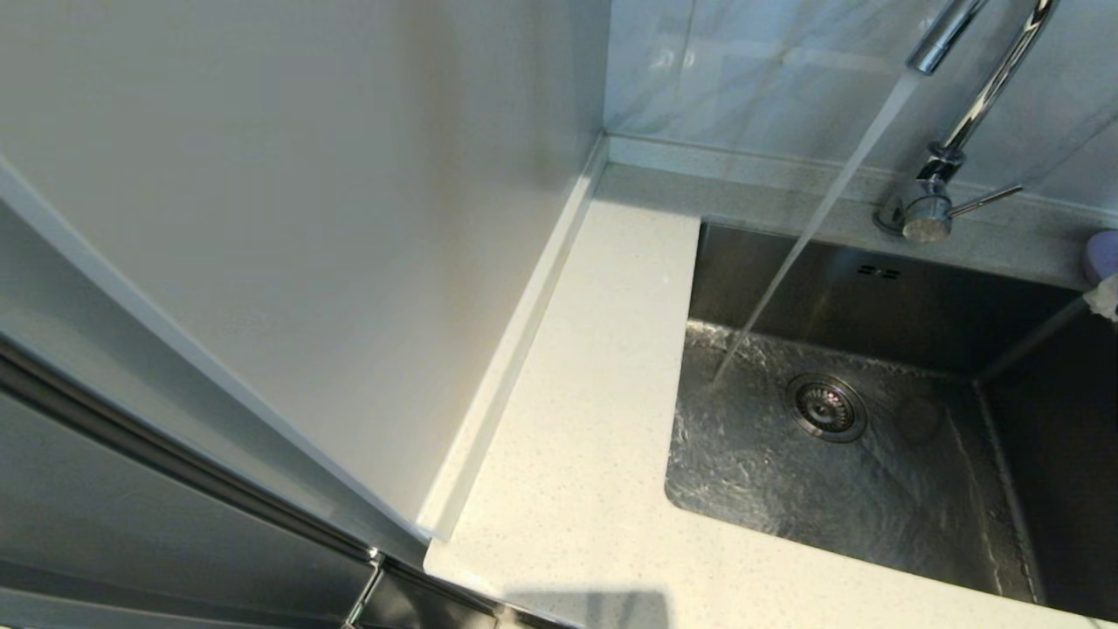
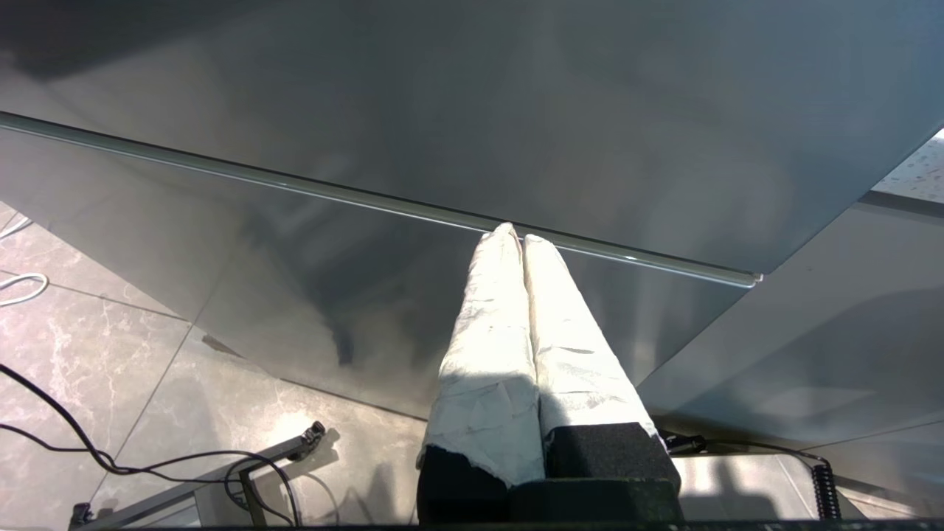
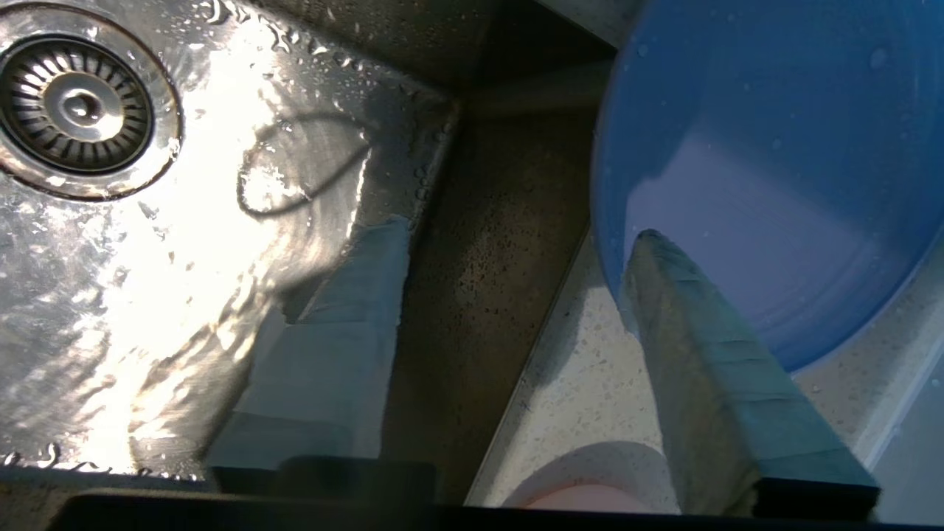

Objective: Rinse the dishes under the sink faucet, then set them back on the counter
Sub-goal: Pick up the plate

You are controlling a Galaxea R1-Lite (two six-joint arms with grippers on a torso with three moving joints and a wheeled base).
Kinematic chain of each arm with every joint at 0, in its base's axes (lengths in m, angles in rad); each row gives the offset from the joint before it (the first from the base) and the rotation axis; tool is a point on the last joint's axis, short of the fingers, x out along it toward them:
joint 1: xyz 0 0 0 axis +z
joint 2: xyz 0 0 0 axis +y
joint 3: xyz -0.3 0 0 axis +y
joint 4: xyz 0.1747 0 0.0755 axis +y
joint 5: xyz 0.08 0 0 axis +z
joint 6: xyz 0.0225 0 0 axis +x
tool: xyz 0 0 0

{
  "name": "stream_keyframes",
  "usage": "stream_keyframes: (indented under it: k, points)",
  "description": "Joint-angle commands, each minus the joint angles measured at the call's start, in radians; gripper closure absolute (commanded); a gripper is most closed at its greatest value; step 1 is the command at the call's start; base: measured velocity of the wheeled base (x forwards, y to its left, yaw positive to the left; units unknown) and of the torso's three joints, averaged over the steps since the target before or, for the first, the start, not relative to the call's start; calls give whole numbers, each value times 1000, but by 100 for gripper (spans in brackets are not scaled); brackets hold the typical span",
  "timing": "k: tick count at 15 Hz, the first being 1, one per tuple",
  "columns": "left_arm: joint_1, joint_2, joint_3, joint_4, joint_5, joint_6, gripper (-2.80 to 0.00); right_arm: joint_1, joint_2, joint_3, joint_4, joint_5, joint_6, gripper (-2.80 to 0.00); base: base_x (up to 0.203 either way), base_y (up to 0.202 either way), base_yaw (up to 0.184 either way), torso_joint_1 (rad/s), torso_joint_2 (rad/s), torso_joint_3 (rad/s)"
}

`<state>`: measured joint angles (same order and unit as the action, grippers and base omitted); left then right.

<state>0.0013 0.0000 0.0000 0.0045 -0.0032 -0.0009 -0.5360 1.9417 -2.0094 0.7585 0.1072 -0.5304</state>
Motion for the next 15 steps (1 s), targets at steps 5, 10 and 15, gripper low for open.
stream_keyframes:
  k: [5,10,15]
  points:
    - [0,0,0,0,0,1,0,-12,64,0,-84,-13,-2,-280,0,0,0,0,0,0]
    - [0,0,0,0,0,1,0,-13,100,0,-183,-15,-5,-280,0,0,0,0,0,0]
    - [0,0,0,0,0,1,0,-13,103,0,-186,-42,-6,-280,0,0,0,0,0,0]
